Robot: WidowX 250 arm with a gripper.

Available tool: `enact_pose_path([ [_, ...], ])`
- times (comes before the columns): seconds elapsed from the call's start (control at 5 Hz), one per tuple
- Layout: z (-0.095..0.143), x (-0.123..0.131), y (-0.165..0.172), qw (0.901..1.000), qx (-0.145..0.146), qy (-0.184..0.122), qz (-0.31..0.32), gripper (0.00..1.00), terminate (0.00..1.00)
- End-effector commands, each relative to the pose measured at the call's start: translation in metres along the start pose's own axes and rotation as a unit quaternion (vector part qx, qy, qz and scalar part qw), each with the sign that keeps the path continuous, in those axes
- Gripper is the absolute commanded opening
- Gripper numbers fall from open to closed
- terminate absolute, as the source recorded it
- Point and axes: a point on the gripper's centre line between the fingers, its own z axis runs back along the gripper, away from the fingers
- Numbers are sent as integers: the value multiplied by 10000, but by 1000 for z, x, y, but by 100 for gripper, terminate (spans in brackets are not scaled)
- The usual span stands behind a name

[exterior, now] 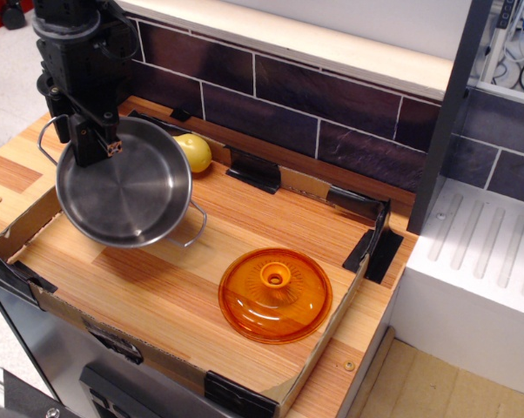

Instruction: Upright metal pot

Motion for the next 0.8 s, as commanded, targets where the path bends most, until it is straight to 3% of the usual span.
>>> enact_pose_path([
  [0.0,-18,-4,26,9957,-906,156,104,0,0],
  [0.2,-24,-7,31,9903,-1303,431,225,0,0],
  [0.6,-26,-12,39,9885,-1288,605,510,0,0],
])
